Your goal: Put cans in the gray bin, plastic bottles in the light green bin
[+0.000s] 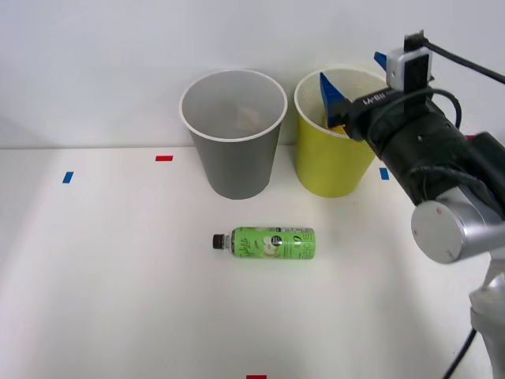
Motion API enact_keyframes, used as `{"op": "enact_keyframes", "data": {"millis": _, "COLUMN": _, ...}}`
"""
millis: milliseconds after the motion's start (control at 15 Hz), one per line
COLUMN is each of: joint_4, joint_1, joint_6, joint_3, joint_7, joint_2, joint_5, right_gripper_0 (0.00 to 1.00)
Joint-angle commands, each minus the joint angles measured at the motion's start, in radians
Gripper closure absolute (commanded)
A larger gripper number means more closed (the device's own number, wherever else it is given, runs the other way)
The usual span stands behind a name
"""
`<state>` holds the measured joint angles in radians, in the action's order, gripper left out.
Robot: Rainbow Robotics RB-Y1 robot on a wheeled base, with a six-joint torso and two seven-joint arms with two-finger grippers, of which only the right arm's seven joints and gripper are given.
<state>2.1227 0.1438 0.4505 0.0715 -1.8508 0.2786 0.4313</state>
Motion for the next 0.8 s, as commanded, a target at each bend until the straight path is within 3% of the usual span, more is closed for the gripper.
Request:
{"op": "enact_keyframes", "data": {"millis": 67, "joint_4": 0.149, "joint_1": -0.217, "joint_6": -0.007, "joint_3": 0.030, "joint_7": -0.007, "joint_2": 0.028, "joint_5": -0.002, "right_gripper_0": 0.17}}
{"op": "enact_keyframes", "data": {"millis": 333, "joint_4": 0.227, "joint_1": -0.457, "joint_6": -0.073, "joint_3": 0.048, "joint_7": -0.016, "joint_2": 0.039, "joint_5": -0.002, "right_gripper_0": 0.17}}
{"op": "enact_keyframes", "data": {"millis": 600, "joint_4": 0.235, "joint_1": -0.722, "joint_6": -0.187, "joint_3": 0.094, "joint_7": -0.031, "joint_2": 0.016, "joint_5": -0.008, "right_gripper_0": 0.17}}
{"op": "enact_keyframes", "data": {"millis": 800, "joint_4": 0.235, "joint_1": -0.829, "joint_6": -0.227, "joint_3": 0.097, "joint_7": -0.057, "joint_2": 0.013, "joint_5": -0.025, "right_gripper_0": 0.17}}
